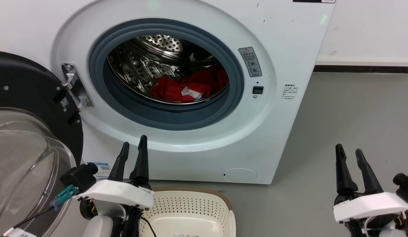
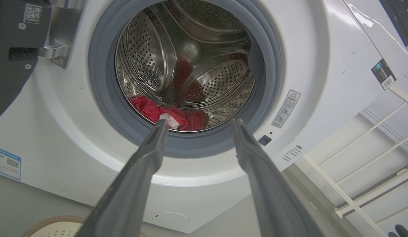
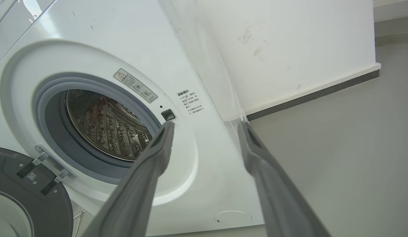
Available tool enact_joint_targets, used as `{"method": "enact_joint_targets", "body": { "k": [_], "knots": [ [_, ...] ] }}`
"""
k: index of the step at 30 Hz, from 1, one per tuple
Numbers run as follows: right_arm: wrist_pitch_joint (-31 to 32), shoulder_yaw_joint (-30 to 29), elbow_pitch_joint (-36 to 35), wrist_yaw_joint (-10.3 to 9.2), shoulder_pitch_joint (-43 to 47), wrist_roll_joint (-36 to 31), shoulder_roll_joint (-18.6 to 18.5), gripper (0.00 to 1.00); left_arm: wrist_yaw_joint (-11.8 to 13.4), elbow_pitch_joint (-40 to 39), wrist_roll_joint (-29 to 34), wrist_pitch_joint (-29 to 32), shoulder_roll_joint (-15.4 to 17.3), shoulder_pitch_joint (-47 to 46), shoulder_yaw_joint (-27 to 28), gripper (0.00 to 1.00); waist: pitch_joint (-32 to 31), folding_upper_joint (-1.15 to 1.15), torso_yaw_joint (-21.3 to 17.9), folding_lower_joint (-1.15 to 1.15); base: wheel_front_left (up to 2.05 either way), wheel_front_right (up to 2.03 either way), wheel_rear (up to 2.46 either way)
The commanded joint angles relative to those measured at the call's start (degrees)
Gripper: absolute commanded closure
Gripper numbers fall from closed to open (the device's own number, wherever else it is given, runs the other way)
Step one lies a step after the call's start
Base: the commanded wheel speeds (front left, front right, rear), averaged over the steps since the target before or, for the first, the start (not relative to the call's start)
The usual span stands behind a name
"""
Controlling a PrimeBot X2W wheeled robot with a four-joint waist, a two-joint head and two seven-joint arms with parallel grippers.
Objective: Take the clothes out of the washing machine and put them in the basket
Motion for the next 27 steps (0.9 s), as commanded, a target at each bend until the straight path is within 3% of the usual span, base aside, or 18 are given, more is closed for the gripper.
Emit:
{"method": "enact_joint_targets", "body": {
  "k": [1,27],
  "knots": [
    [-0.5,0.0,-0.4,0.0,0.3,-1.6,-0.2,0.0,0.2,-0.4,1.3,-0.4,0.1,-1.5,-0.3,0.0,0.0,0.0,0.0,0.0,0.0,0.0,0.0],
    [-2.7,-0.5,-0.8,0.0,1.0,-18.5,-0.2,0.0,0.7,2.6,17.2,-4.1,0.2,-2.9,-2.7,0.0,0.0,0.0,0.7,0.0,0.0,0.0,0.0]
  ]
}}
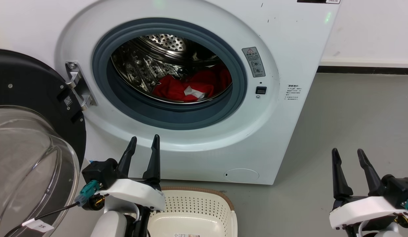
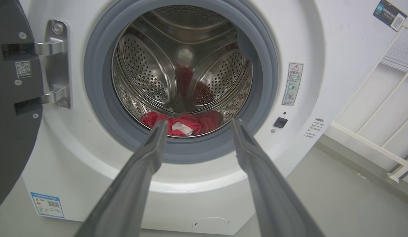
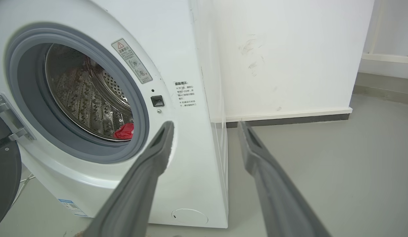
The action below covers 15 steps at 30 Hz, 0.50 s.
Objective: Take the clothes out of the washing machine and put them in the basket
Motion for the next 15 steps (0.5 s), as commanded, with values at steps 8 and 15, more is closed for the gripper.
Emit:
{"method": "enact_joint_targets", "body": {
  "k": [8,15],
  "knots": [
    [-0.6,-0.3,-0.9,-0.02,0.7,-5.1,-0.2,0.0,0.4,0.9,4.7,-1.2,0.1,-1.3,-0.6,0.0,-0.1,0.0,0.2,0.0,0.0,0.0,0.0],
    [-0.8,-0.6,-1.3,-0.02,1.1,-9.3,-0.2,0.0,0.6,1.9,8.7,-2.3,0.1,-1.6,-1.1,0.0,0.1,0.0,0.3,0.0,0.0,0.0,0.0]
  ]
}}
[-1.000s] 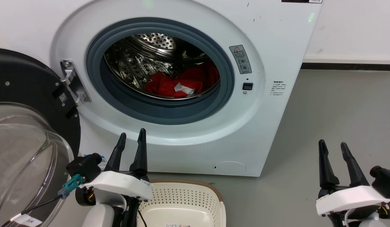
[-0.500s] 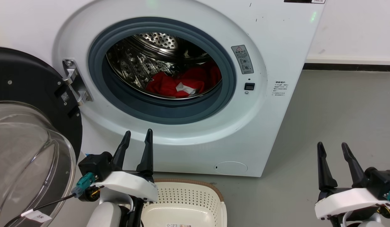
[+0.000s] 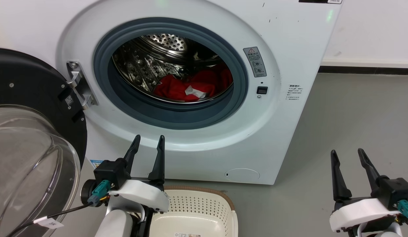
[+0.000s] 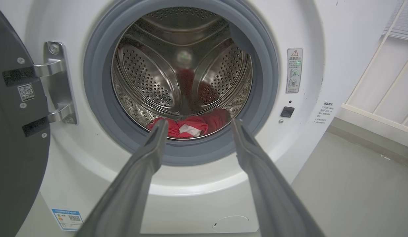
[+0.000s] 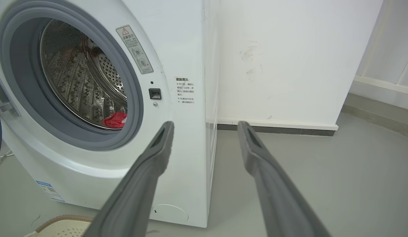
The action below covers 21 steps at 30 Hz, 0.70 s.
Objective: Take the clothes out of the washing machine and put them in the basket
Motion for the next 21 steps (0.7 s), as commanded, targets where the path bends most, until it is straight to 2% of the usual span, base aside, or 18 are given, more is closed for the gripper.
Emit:
{"method": "enact_joint_targets", "body": {
  "k": [1,13,21],
  "knots": [
    [-0.5,0.0,-0.5,-0.02,0.6,-1.4,-0.2,0.0,0.2,0.2,1.3,-0.5,0.1,-0.7,-0.2,0.0,0.0,0.0,0.0,0.0,0.0,0.0,0.0],
    [-0.9,-0.1,-0.9,-0.02,0.9,-6.4,-0.2,0.0,0.8,1.1,5.6,-1.7,0.1,-1.4,-0.9,0.0,0.3,0.0,0.3,0.0,0.0,0.0,0.0],
    [-0.6,-0.2,-0.6,-0.02,0.6,-6.1,-0.2,0.0,1.1,1.4,5.1,-1.6,0.1,-1.4,-0.8,0.0,0.4,0.0,0.3,0.0,0.0,0.0,0.0]
  ]
}}
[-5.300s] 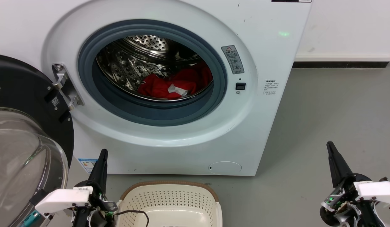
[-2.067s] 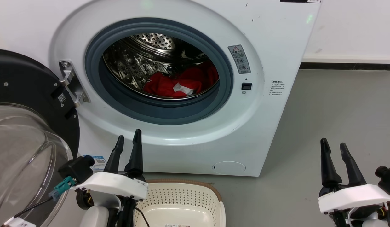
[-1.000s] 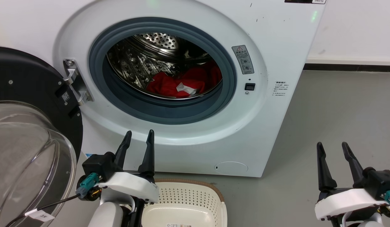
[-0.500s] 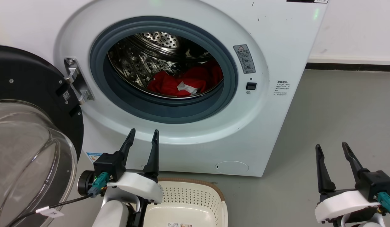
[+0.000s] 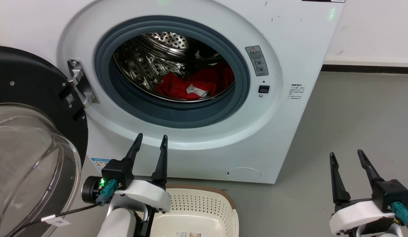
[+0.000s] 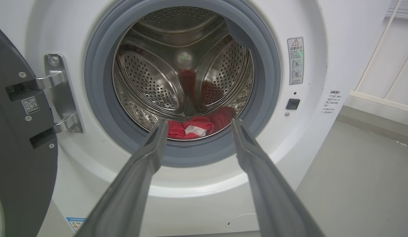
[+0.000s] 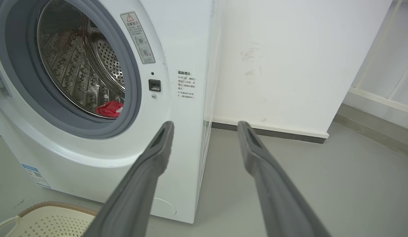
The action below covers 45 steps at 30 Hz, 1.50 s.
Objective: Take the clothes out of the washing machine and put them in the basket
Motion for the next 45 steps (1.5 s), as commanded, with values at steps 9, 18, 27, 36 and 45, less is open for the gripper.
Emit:
{"method": "enact_joint_targets", "body": {
  "k": [9,18,27,36,45],
  "knots": [
    [0.0,0.0,0.2,-0.02,-0.1,0.0,-0.1,0.0,0.6,0.0,0.0,-0.2,0.1,-0.3,0.0,0.0,0.1,0.0,-0.1,0.0,0.0,0.0,0.0],
    [0.1,-0.1,-0.6,-0.02,-1.5,0.4,-0.1,0.0,0.3,-0.1,1.0,-0.2,0.1,-2.0,0.3,0.0,2.3,0.0,-0.2,0.0,0.0,0.0,0.0],
    [0.1,0.3,-2.9,-0.02,-4.8,0.4,-0.1,0.0,0.4,0.6,2.7,-0.1,0.1,-7.6,1.2,0.0,9.4,0.0,-1.3,0.0,0.0,0.0,0.0],
    [0.6,1.4,-6.1,-0.02,-9.1,1.0,-0.1,0.0,-0.3,4.5,4.6,-0.1,1.0,-16.6,3.8,0.0,19.4,0.0,-3.7,0.0,0.0,0.0,0.0],
    [0.0,3.0,-7.9,-0.03,-12.5,2.8,-0.1,0.0,-0.8,9.3,5.9,-0.1,2.7,-26.7,5.7,0.0,28.1,0.0,-6.7,0.0,0.0,0.0,0.0]
  ]
}}
